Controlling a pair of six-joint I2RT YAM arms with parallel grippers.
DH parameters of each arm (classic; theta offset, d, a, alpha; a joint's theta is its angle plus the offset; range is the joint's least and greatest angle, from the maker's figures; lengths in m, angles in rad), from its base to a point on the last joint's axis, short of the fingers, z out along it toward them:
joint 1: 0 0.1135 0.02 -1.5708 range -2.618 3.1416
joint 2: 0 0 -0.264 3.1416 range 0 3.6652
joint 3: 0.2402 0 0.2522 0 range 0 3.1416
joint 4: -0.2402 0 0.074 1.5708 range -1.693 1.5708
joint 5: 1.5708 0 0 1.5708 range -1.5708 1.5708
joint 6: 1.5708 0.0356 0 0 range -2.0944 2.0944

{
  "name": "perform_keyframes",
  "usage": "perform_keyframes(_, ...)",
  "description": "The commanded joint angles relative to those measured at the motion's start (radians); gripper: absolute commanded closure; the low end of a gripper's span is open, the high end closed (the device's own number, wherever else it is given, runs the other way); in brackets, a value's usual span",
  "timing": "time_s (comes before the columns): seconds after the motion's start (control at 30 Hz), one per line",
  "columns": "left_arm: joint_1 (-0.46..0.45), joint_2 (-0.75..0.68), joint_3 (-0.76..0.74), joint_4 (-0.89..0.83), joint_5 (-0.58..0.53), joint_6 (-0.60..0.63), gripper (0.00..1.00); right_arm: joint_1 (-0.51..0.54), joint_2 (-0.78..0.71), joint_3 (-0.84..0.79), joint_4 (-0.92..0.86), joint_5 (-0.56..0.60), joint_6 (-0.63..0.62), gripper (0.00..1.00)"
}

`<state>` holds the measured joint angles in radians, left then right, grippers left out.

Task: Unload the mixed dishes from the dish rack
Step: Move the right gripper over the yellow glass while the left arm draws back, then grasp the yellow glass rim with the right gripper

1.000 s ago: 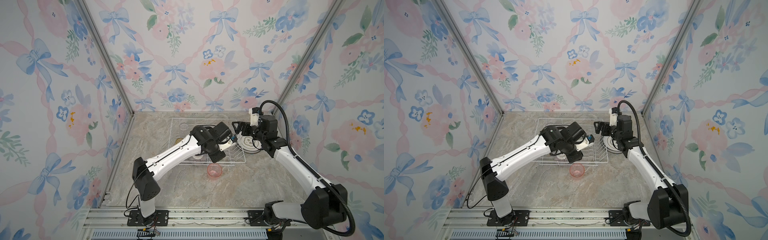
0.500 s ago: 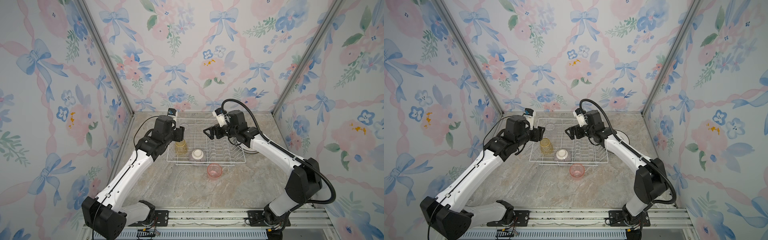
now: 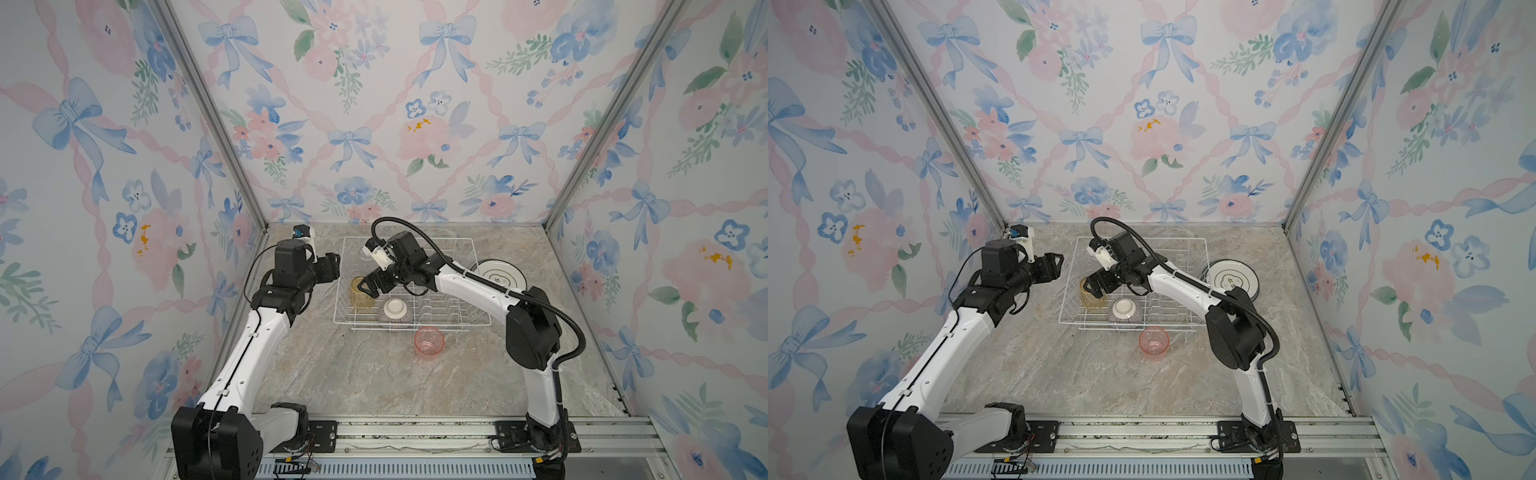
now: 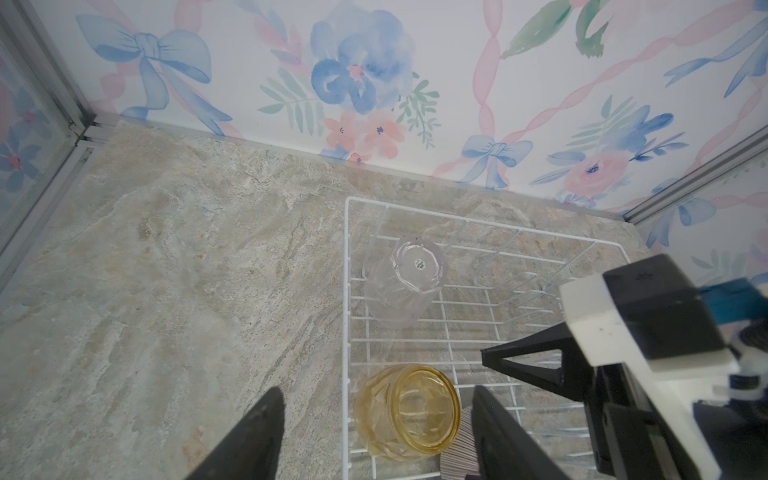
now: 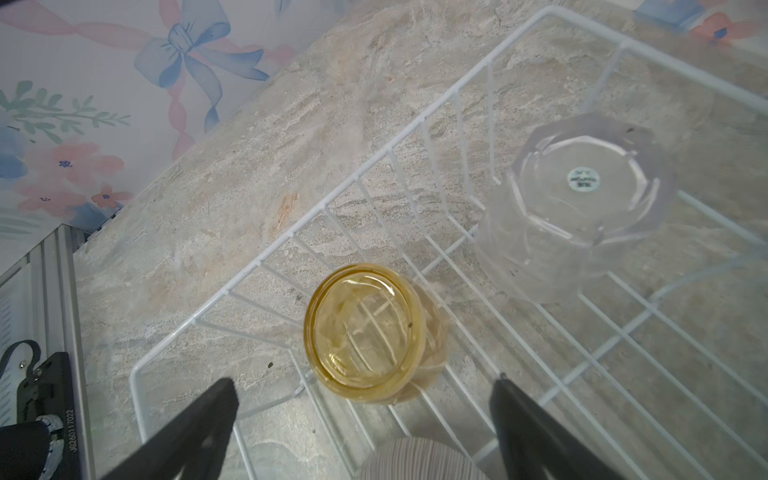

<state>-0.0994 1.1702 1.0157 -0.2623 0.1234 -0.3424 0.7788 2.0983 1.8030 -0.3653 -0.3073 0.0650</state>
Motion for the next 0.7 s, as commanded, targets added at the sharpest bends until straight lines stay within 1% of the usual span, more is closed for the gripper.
perform_keyframes(0.0,0.034,-0.045,-0.018,0.035,0.051,-0.009,0.29,0.025,0.056,0.081,-0.077,0.029,-0.019,0.03)
perform_keyframes(0.1,0.054,-0.056,-0.030,0.040,0.071,-0.009,0.29,0.039,0.093,0.115,-0.094,0.103,-0.008,0.03)
perform_keyframes(0.17,0.062,-0.061,-0.036,0.040,0.079,-0.007,0.29,0.041,0.111,0.126,-0.095,0.126,0.001,0.03)
perform_keyframes(0.67,0.099,-0.054,-0.072,0.080,0.124,-0.010,0.29,0.059,0.218,0.239,-0.173,0.102,0.003,0.03)
